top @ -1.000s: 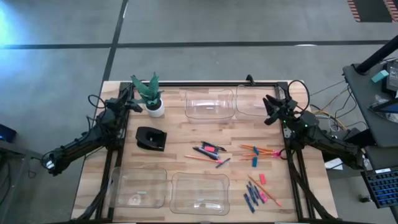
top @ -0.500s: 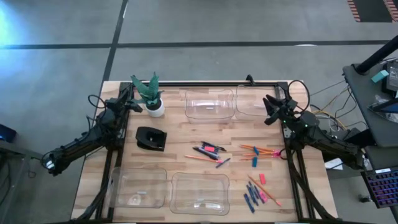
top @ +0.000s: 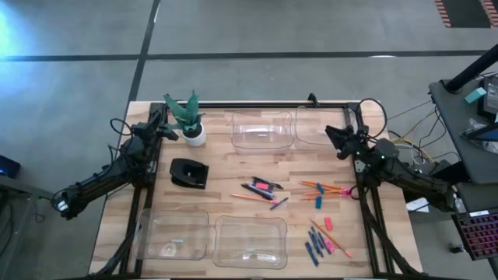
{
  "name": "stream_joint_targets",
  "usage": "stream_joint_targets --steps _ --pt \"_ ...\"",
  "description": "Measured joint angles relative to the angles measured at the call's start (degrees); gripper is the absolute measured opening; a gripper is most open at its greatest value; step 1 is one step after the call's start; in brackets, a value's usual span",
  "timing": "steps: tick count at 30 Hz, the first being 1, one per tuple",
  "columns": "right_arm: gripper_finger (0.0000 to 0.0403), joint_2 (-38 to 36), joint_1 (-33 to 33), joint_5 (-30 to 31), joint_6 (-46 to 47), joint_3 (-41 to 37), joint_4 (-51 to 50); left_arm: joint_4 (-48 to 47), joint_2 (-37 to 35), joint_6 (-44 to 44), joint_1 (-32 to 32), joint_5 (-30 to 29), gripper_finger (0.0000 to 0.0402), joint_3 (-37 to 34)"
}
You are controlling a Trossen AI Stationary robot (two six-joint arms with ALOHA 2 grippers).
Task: Sort crayons/erasers/pens/pencils in bins
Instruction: Put the blue eraser into the top right transparent bin
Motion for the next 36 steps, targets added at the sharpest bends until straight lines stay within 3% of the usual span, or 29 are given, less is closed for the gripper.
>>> stream_joint_targets --steps 9,22,36 --pt "0.0128 0.0 -0.02 0.03 -0.54 -0.01 -0.48 0.01 -0.02 0.0 0.0 0.0 0.0125 0.0" --pt "0.0128 0.0 -0.02 0.5 -14.05 0.0 -3.03 0.01 -0.02 0.0 0.01 0.0 0.0125 -0.01" --pt "0.0128 2.2 -0.02 0.49 -15.34 3.2 -3.98 0.0 -0.01 0.0 0.01 0.0 0.0125 0.0"
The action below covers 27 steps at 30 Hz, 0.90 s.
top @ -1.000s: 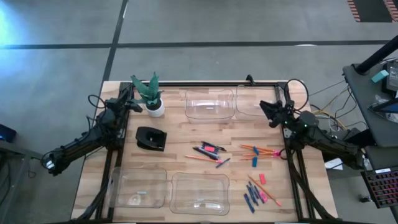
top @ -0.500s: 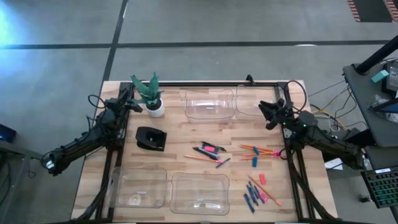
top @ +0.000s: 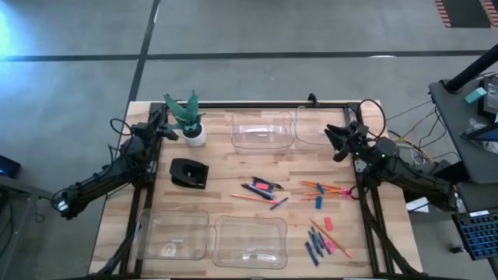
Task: Sort crayons/erasers/pens/pencils in bins
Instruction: Put the blue eraser into the top right transparent bin
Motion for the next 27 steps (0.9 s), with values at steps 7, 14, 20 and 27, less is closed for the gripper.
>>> stream_joint_targets --steps 7,14,20,27 --pt "0.0128 7.62 0.0 0.24 -0.72 7.69 -10.98 0.0 0.0 0.0 0.0 0.0 0.0125 -0.02" --pt "0.0128 19.38 0.0 0.44 1.31 17.0 -23.65 0.0 0.0 0.0 0.0 -0.01 0.0125 -0.02" --pt "0.0128 29.89 0.04 0.36 5.19 24.53 -34.51 0.0 0.0 0.0 -0.01 0.0 0.0125 -0.01" --pt "0.0128 40.75 2.17 -0.17 8.72 30.88 -43.91 0.0 0.0 0.0 0.0 0.0 0.0125 -0.01"
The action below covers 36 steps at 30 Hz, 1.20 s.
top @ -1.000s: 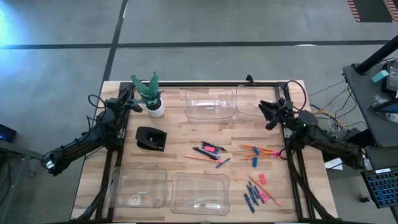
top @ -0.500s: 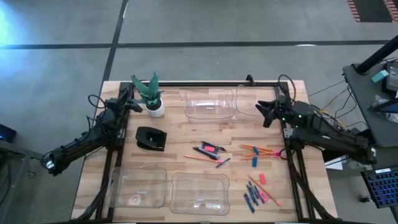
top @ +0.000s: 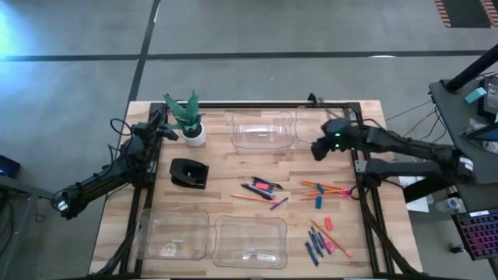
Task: Sort crayons/erasers/pens/pencils in bins
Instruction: Put the blue eraser into the top right transparent bin
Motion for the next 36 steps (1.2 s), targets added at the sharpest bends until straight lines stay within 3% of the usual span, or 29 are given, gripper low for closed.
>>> stream_joint_targets --steps 12,19,28,36 --pt "0.0128 11.57 10.4 -1.39 8.52 8.63 -9.48 0.0 -0.07 0.0 0.0 -0.02 0.0125 0.01" --pt "0.0128 15.38 17.25 -1.47 15.62 8.95 -10.85 0.01 -0.07 0.0 0.0 0.0 0.0125 0.0" --pt "0.0128 21.33 24.24 -1.4 25.98 8.87 -20.25 0.0 0.0 0.0 0.0 -0.02 0.0125 -0.01" --pt "0.0128 26.91 30.51 -3.37 27.47 8.87 -20.28 0.0 0.0 0.0 0.0 0.0 0.0125 0.0"
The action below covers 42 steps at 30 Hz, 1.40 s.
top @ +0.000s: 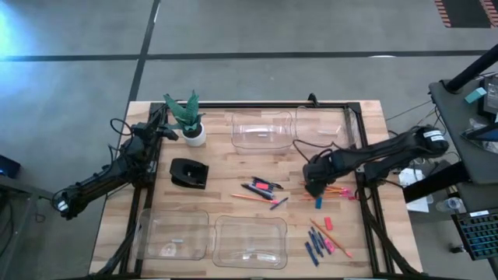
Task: Sort crayons/erasers/pens/pencils in bins
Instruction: Put the blue eraser into the top right transparent bin
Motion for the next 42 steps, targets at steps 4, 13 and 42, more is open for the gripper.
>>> stream_joint_targets --steps 4,13,42 --pt "0.0128 2.49 2.03 -0.25 0.94 0.0 0.04 0.0 0.0 0.0 -0.02 -0.02 0.0125 0.02" --pt "0.0128 5.16 3.23 -0.74 0.55 0.15 0.68 0.0 0.0 0.0 -0.02 0.0 0.0125 0.0" --pt "0.0128 3.06 3.21 -1.02 0.94 -0.12 1.95 0.0 0.0 0.0 0.0 -0.01 0.0125 0.0"
